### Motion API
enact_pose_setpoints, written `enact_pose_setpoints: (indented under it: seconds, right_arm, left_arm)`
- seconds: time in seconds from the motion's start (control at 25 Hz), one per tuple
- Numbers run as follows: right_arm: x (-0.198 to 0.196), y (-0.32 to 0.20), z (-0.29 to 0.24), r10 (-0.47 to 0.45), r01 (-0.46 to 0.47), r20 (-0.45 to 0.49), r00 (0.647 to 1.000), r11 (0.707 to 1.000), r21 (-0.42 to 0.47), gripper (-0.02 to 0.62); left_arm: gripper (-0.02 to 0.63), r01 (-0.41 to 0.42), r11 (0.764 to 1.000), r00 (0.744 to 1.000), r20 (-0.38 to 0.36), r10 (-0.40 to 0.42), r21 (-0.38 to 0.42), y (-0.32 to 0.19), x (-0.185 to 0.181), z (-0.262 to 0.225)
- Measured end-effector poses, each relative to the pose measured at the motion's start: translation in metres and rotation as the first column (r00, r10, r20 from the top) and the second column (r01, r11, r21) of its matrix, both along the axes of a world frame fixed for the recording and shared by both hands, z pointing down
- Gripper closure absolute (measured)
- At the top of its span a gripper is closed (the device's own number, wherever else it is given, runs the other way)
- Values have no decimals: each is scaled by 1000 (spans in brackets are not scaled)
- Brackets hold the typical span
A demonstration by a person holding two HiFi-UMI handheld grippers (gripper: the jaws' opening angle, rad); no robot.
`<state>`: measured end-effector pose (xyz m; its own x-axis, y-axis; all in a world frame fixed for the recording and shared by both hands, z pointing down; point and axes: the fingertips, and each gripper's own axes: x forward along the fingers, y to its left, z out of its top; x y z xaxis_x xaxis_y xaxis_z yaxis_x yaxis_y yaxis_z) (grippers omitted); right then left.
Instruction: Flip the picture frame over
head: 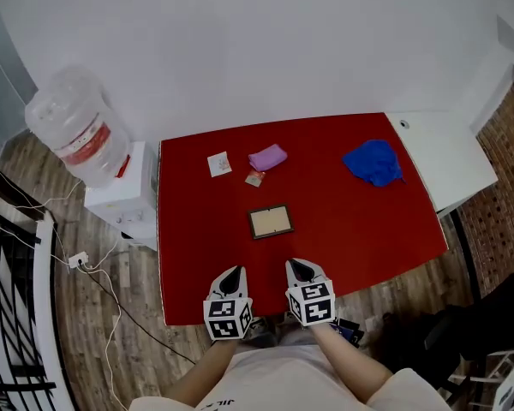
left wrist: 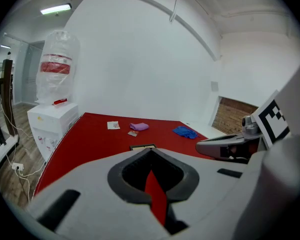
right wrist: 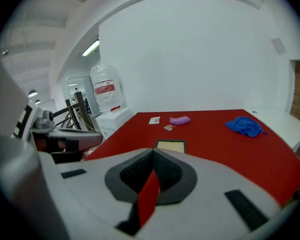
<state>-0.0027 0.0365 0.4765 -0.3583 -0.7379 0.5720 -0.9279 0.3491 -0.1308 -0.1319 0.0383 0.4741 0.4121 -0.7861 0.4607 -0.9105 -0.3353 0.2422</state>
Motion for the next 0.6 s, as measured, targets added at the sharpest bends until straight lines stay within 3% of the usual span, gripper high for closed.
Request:
enact_pose_setpoints:
  seconds: [0.6]
  right_arm:
    - [-3,-65,15,-62,62,1,998,998,-21,591]
  left_arm:
    - [600,53,998,998,16,-53,-23,-59,4,11]
